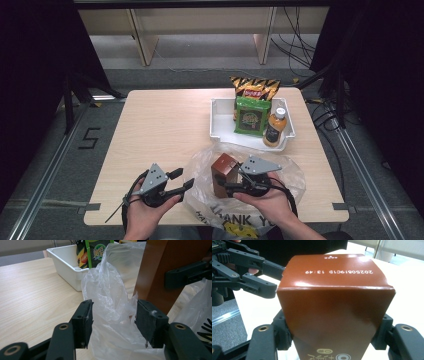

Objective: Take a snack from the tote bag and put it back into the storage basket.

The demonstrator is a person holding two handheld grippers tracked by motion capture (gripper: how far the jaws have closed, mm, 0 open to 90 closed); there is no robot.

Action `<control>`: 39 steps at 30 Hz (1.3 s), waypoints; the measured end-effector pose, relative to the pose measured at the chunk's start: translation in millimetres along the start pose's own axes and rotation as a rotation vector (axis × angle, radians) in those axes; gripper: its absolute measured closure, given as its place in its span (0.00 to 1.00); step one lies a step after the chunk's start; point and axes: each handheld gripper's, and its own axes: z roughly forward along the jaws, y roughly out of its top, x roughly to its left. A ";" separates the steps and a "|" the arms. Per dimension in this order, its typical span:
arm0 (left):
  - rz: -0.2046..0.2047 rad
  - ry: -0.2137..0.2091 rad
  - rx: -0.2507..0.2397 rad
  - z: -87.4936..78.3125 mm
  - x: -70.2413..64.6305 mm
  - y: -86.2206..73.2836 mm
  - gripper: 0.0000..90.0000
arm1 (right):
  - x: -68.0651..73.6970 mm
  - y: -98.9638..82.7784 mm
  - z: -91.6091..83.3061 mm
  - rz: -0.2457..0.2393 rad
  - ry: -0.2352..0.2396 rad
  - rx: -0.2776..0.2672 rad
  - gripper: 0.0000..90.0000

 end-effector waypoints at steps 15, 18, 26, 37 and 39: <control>-0.006 -0.001 -0.003 1.1 -0.7 -0.1 0.52 | -7.9 21.4 -20.2 -0.014 0.022 -0.061 0.42; -0.006 0.005 0.001 1.0 -0.9 0.0 0.52 | -12.1 28.2 -25.6 -0.006 0.020 -0.069 0.42; -0.018 0.005 0.001 1.8 -1.7 -0.1 0.52 | -19.4 49.2 -37.8 0.039 -0.006 -0.123 0.43; -0.011 -0.006 -0.004 3.7 -0.5 -0.5 0.52 | -27.7 84.5 -53.1 0.022 -0.016 -0.200 0.43; -0.011 -0.001 0.001 3.4 -1.2 -0.3 0.52 | -30.1 89.0 -55.6 0.028 -0.032 -0.211 0.43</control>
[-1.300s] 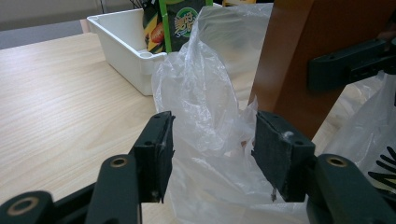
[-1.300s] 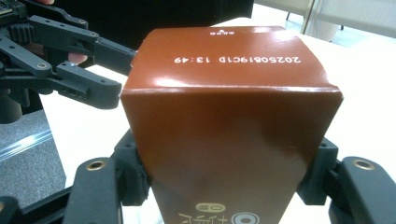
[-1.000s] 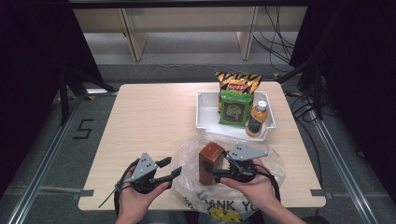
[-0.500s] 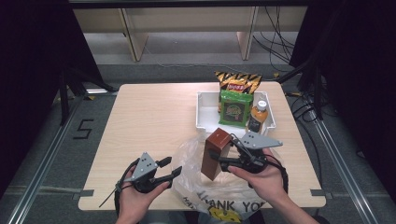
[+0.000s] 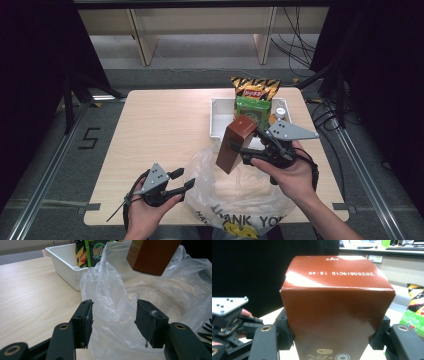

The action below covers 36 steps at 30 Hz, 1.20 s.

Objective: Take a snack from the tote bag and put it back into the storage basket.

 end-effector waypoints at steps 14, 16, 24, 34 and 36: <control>-0.004 -0.002 0.014 3.6 1.4 -1.6 0.52 | -13.5 20.4 -9.9 0.035 0.004 -0.044 0.43; -0.011 0.002 0.014 3.7 2.3 -1.8 0.52 | -16.3 25.0 -10.8 0.014 0.001 -0.055 0.43; -0.013 -0.010 0.032 6.9 2.4 -5.7 0.52 | -24.1 36.0 -11.2 0.045 -0.029 -0.070 0.43; -0.016 -0.017 0.031 9.3 1.1 -6.6 0.53 | -41.0 41.6 0.6 0.080 -0.065 -0.062 0.43; -0.018 -0.018 0.037 8.9 0.0 -6.8 0.53 | -44.8 43.9 2.9 0.068 -0.060 -0.060 0.43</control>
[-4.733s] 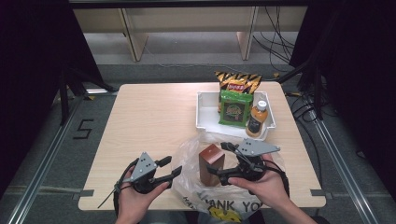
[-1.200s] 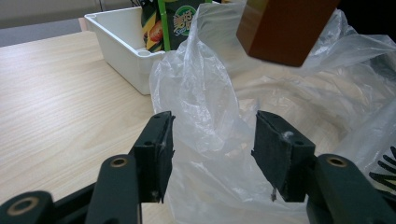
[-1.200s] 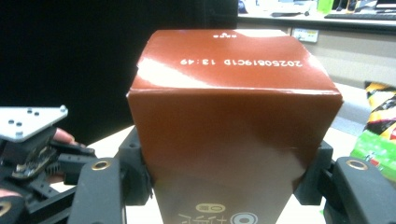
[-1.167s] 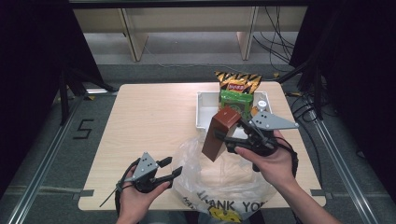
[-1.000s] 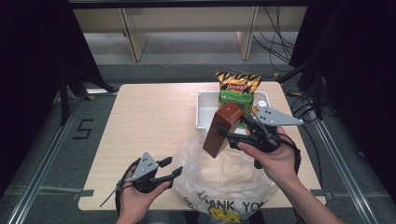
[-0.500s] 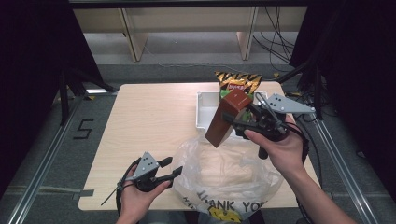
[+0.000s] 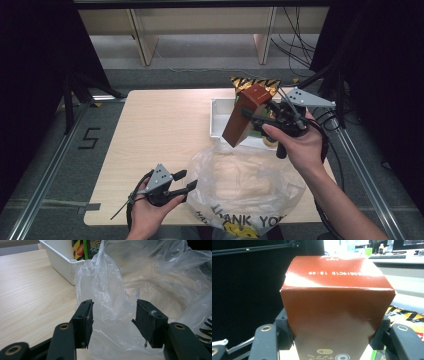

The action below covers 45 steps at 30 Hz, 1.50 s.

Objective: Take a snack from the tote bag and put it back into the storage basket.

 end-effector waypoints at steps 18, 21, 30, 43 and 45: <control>0.009 -0.009 -0.021 -3.4 -0.8 1.4 0.53 | -23.6 6.7 42.8 0.002 -0.068 0.041 0.43; 0.015 -0.007 -0.027 -5.9 -1.6 2.3 0.53 | -28.3 4.6 51.0 -0.022 -0.077 0.046 0.43; 0.011 -0.006 -0.034 -9.0 -0.3 1.9 0.53 | -39.2 -5.8 75.8 -0.015 -0.119 0.074 0.43; 0.008 0.009 -0.038 -11.7 1.4 2.4 0.53 | -56.9 -34.3 103.8 -0.030 -0.150 0.137 0.43; 0.013 0.010 -0.041 -12.1 1.8 2.7 0.53 | -56.0 -36.3 106.3 0.004 -0.162 0.145 0.43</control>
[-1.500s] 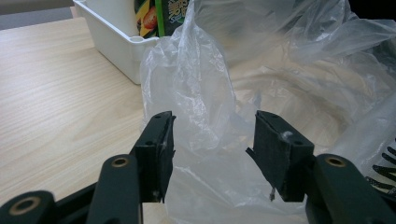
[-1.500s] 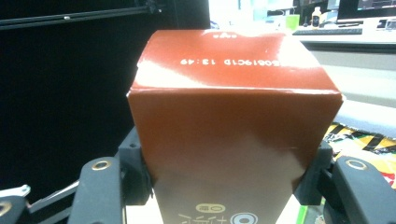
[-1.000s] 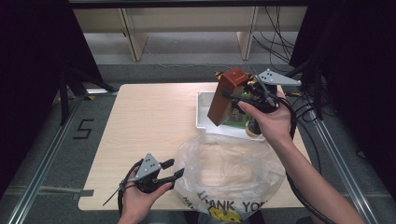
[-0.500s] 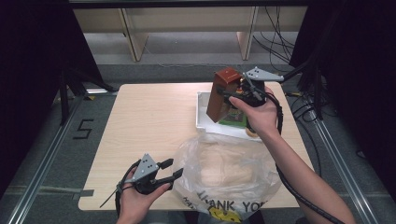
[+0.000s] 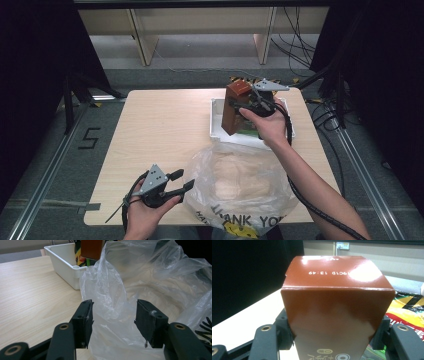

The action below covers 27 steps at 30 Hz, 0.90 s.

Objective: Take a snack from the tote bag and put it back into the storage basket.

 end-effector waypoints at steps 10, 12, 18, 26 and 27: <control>0.002 0.003 0.001 -0.3 -0.4 -0.2 0.53 | -5.1 -9.9 13.6 -0.017 -0.022 0.004 0.43; 0.001 0.003 0.000 -0.3 -0.2 -0.1 0.52 | -4.6 -11.4 15.6 -0.011 -0.020 0.016 0.43; 0.002 0.004 0.002 -0.2 0.1 -0.5 0.52 | -6.1 -13.6 21.0 -0.008 -0.020 0.027 0.43; -0.010 0.006 0.003 -0.5 -0.4 -0.9 0.52 | -6.5 -18.9 28.2 0.010 -0.019 0.036 0.43; 0.004 0.004 0.004 -0.5 0.3 -0.7 0.52 | -7.1 -19.4 28.8 0.001 -0.028 0.035 0.43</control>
